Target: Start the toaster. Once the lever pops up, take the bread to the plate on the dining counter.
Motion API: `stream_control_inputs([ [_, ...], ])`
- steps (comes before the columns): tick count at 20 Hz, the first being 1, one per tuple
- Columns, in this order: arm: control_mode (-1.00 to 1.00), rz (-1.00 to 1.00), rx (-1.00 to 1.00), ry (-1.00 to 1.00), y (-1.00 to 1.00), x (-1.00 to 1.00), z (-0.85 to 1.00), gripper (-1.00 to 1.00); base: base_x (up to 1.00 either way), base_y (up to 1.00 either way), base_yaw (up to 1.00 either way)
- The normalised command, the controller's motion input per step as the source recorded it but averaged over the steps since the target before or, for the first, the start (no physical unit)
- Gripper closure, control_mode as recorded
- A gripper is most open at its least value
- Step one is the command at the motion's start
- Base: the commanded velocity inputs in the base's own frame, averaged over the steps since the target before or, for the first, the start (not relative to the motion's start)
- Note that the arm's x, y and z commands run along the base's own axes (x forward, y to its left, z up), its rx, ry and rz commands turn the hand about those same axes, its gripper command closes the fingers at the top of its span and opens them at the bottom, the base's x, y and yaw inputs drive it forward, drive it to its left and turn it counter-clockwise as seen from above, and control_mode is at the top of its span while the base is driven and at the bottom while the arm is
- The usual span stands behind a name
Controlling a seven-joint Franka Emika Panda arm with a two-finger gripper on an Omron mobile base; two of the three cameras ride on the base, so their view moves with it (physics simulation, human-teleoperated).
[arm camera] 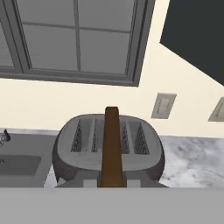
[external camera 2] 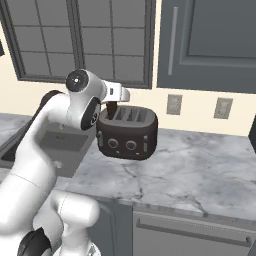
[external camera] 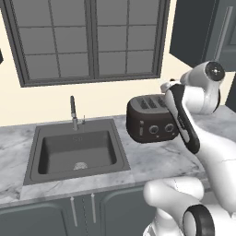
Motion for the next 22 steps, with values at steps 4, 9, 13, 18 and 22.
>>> stream_control_inputs([
  [4,-1.00,0.00,0.02,0.21,0.10,-0.87,0.14,1.00,0.00,0.00,0.00],
  [9,-1.00,0.00,0.03,0.19,0.06,-0.80,0.00,1.00,0.00,0.00,0.00],
  [13,-1.00,0.00,0.00,0.10,0.15,-0.49,-0.10,1.00,0.00,0.00,0.00],
  [18,-1.00,0.00,0.00,0.07,0.18,-0.25,-0.28,1.00,0.00,0.00,0.00],
  [22,-1.00,0.00,0.01,0.10,0.12,-0.24,-0.34,1.00,0.00,0.00,0.00],
])
